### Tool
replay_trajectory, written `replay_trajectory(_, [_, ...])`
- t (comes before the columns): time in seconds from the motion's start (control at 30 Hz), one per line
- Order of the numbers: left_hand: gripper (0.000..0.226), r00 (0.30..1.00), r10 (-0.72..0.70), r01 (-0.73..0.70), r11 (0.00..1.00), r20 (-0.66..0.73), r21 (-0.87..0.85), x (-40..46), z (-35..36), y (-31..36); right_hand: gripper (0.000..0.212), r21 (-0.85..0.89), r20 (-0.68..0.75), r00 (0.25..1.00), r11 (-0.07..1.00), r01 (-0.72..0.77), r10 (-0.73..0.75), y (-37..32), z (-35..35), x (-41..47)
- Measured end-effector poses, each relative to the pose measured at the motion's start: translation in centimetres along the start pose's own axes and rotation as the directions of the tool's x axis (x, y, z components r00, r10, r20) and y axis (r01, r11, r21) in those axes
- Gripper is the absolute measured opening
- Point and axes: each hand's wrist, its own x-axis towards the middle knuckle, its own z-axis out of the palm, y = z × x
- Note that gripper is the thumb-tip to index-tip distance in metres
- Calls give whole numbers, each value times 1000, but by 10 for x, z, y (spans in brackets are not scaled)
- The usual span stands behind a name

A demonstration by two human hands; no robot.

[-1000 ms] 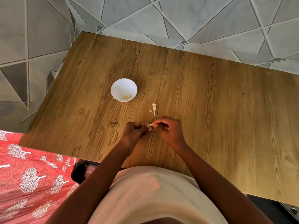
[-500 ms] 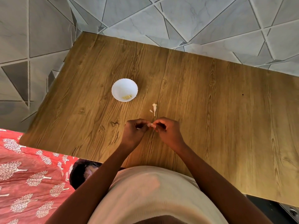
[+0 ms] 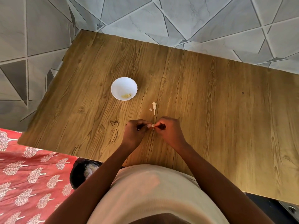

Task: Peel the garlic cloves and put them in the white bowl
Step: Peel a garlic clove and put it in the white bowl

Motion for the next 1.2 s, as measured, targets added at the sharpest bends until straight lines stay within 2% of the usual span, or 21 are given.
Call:
replay_trajectory(0.23, [12,999,-32,32,999,5,-13,0,1,-2,9,3,1,1000,1000,7,-7,-1,0,2])
replay_trajectory(0.57, [15,1000,3,-3,1000,-1,-9,-1,0,-7,12,31,25,999,999,22,-23,-1,0,0])
replay_trajectory(0.7, [25,1000,-24,25,999,20,-38,1,0,-7,11,52,15,1000,999,3,-4,-3,3,-2])
replay_trajectory(0.87, [37,998,-43,42,999,38,11,1,0,-8,8,91,24,997,993,-74,72,1,6,-2])
replay_trajectory(1.2, [17,1000,-12,13,1000,-5,19,0,3,-9,12,64,104,991,994,-92,85,2,6,-2])
